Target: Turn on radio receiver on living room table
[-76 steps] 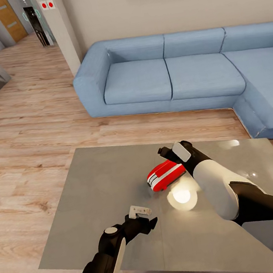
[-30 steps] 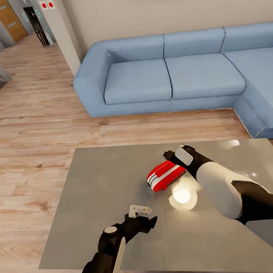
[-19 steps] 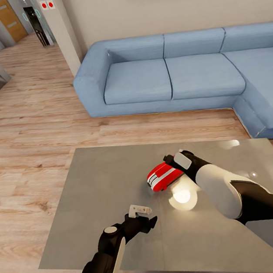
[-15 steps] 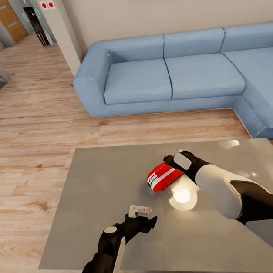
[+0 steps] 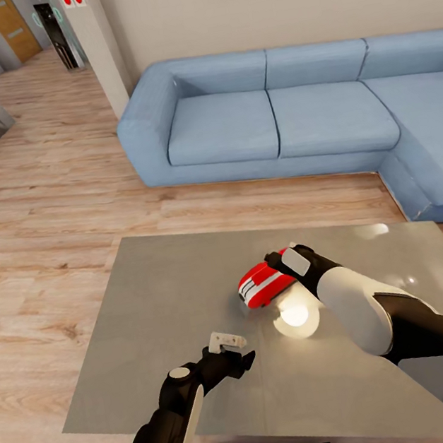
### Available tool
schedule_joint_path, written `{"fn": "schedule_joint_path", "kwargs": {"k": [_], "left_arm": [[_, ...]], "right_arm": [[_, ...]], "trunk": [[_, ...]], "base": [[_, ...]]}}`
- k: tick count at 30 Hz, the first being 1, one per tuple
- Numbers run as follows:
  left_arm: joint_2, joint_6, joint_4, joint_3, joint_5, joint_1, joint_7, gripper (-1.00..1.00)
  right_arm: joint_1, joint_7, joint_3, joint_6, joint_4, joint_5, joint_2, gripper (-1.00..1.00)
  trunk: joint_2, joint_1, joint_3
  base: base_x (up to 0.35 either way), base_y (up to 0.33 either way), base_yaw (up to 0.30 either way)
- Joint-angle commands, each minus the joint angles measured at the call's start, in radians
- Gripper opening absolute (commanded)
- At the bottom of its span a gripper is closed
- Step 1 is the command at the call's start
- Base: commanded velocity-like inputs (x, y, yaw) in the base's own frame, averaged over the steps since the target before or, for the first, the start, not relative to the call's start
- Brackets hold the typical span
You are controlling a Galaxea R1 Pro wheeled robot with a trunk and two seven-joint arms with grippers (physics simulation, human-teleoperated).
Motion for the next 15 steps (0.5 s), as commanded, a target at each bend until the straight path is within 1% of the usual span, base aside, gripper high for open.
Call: {"fn": "schedule_joint_path", "kwargs": {"k": [1, 15], "left_arm": [[0.0, 0.0, 0.0, 0.0, 0.0, 0.0, 0.0, 1.0], [0.0, 0.0, 0.001, 0.0, 0.0, 0.0, 0.0, 1.0]], "right_arm": [[0.0, 0.0, 0.0, 0.001, 0.0, 0.0, 0.0, 1.0], [0.0, 0.0, 0.001, 0.002, -0.004, 0.002, 0.001, 1.0]], "trunk": [[0.0, 0.0, -0.002], [0.0, 0.0, -0.022]], "base": [[0.0, 0.0, 0.0], [0.0, 0.0, 0.0]]}}
